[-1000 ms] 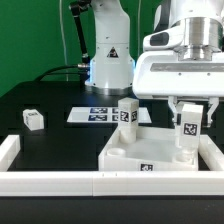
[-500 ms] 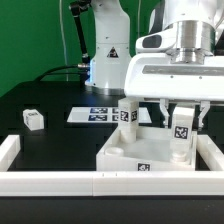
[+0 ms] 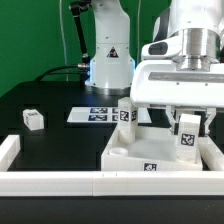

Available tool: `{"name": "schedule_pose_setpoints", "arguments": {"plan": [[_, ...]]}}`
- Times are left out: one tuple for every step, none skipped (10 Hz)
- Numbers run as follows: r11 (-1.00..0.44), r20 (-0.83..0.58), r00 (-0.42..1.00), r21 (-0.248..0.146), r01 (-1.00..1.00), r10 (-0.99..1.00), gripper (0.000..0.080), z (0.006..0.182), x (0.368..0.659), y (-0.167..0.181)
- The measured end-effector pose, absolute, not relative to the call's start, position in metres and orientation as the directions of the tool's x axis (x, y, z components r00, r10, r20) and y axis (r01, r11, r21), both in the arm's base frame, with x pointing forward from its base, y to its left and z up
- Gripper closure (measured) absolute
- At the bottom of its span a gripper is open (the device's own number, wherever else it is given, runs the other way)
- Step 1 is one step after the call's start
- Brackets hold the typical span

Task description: Assemble square table

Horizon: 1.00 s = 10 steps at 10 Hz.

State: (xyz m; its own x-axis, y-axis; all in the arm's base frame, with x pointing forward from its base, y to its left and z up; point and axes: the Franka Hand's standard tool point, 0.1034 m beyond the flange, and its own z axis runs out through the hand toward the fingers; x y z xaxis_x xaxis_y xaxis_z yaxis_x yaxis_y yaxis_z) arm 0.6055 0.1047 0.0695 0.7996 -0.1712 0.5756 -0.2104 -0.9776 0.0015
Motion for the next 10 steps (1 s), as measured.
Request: {"name": "schedule_pose_setpoints", "arguments": {"plan": [[-0.979,0.572,0.803,0.0,-0.205,-0.168,0.0511,0.0698,0.607,0.109],[-0.979,0.569,0.805,0.0,-0.205,-0.168,0.0511,0.0702,0.6082,0.1097],[-0.979,0.568,0.806,0.001,-0.204,-0.167,0.0511,0.0698,0.6078,0.1094],[-0.979,0.568,0.806,0.002,-0.203,-0.166,0.0437,0.0698,0.6078,0.1094],[-0.979,0.568,0.806,0.003,-0.202,-0.165,0.0301,0.0698,0.6078,0.1094],[-0.98,0.568,0.806,0.004,-0.2,-0.163,0.0301,0.0698,0.6078,0.1095],[-0.98,0.568,0.807,0.004,-0.199,-0.162,0.0171,0.0698,0.6078,0.1094],[-0.98,0.568,0.807,0.005,-0.199,-0.161,0.0156,0.0698,0.6078,0.1094],[-0.98,0.568,0.807,0.005,-0.198,-0.16,0.0151,0.0698,0.6078,0.1094],[-0.98,0.568,0.807,0.006,-0.198,-0.159,0.0151,0.0698,0.6078,0.1094]]}}
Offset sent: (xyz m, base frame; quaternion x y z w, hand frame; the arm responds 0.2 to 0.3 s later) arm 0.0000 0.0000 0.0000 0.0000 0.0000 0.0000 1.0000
